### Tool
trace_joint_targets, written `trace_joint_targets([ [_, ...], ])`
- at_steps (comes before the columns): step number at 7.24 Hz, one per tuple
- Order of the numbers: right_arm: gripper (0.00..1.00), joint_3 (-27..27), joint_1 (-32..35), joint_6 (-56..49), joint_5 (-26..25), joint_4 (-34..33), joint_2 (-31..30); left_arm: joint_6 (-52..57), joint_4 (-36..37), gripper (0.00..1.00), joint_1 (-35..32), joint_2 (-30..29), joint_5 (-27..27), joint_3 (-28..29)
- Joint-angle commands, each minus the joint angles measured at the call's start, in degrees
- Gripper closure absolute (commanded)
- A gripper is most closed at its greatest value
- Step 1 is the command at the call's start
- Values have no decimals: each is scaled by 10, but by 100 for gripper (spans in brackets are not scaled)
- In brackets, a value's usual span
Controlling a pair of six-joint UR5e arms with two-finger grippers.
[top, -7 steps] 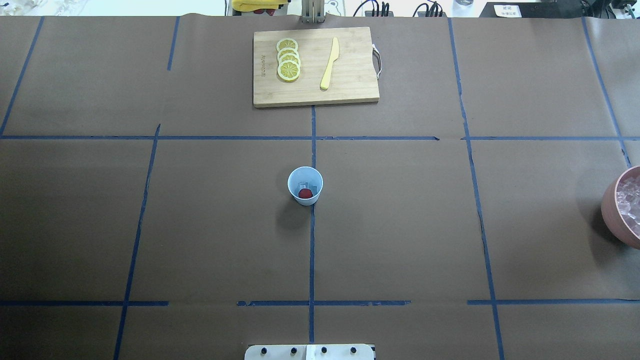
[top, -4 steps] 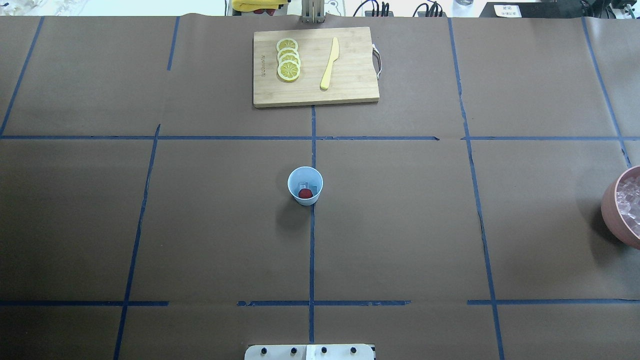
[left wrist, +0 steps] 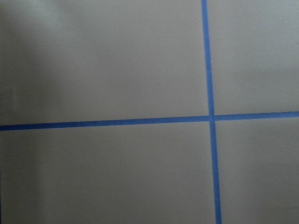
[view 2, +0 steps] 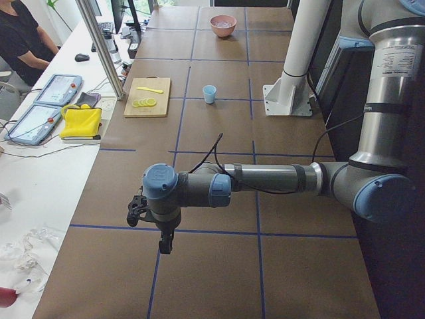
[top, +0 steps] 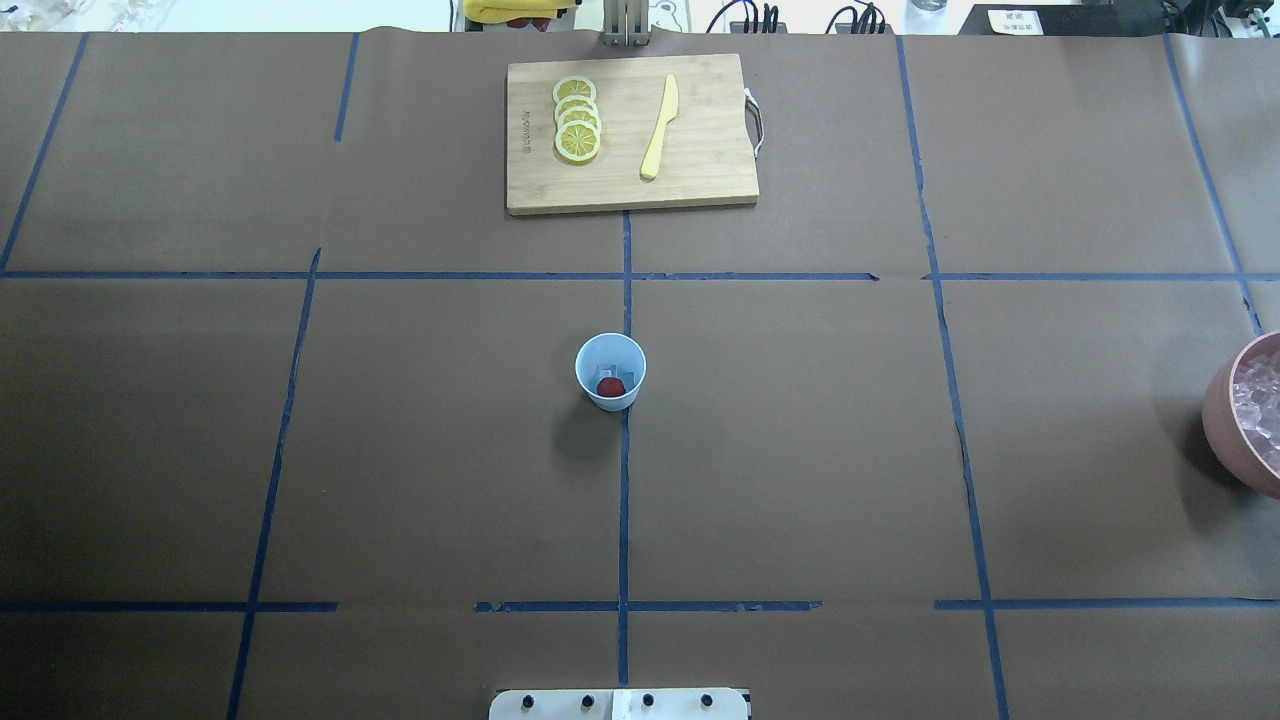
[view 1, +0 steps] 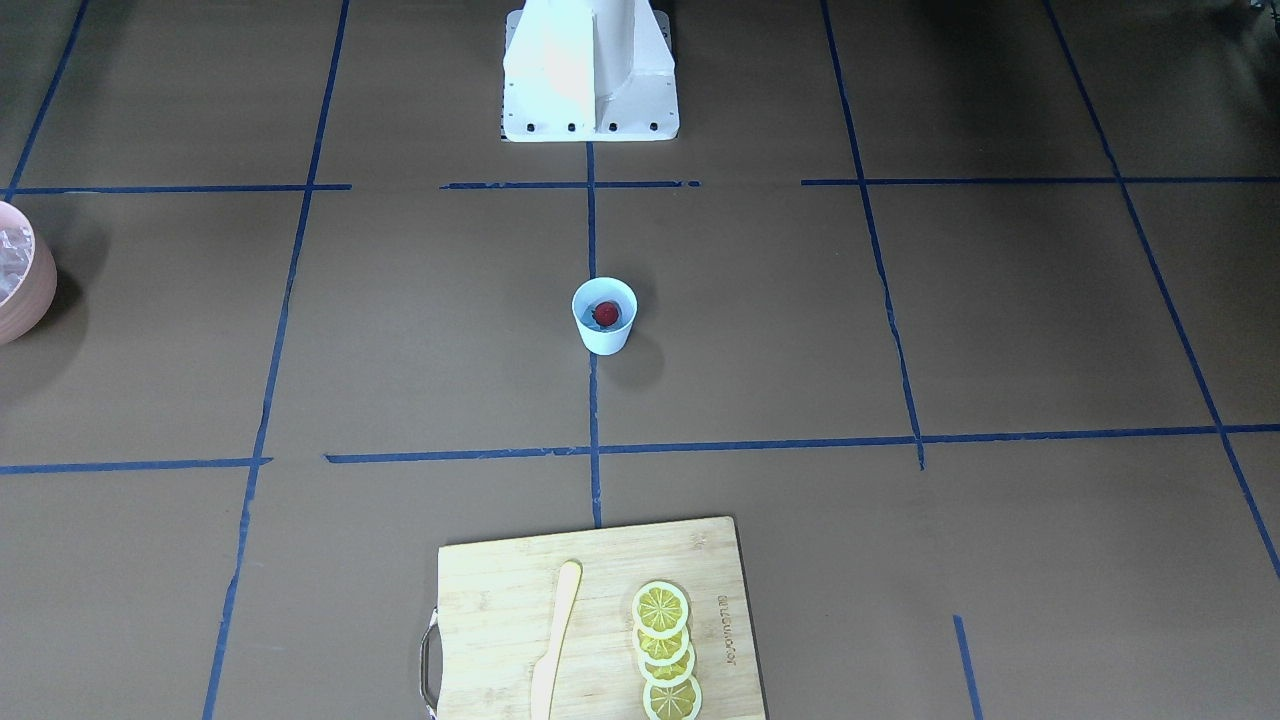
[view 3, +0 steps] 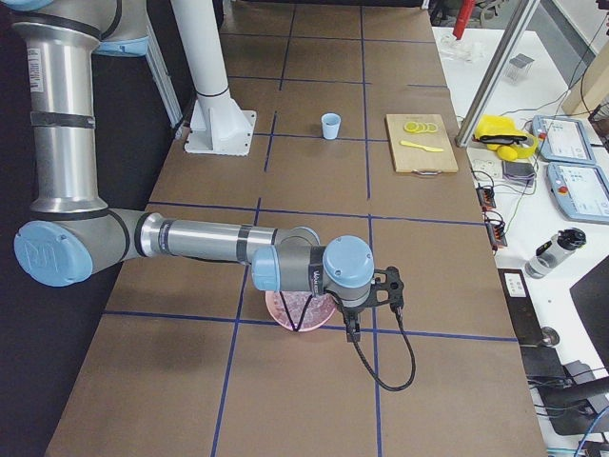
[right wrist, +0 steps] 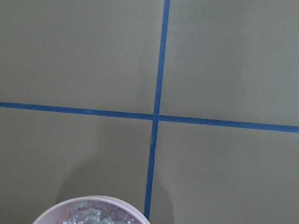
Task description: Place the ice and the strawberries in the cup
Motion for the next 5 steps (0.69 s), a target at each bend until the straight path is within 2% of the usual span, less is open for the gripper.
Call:
trace_joint_targets([
  [1,1,-1,0,1,1,2,-2,0,16,0,14,9,-27,0],
  [5,1,-2,0,0,1,0,-2,6,23,0,33,11,-34,-2],
])
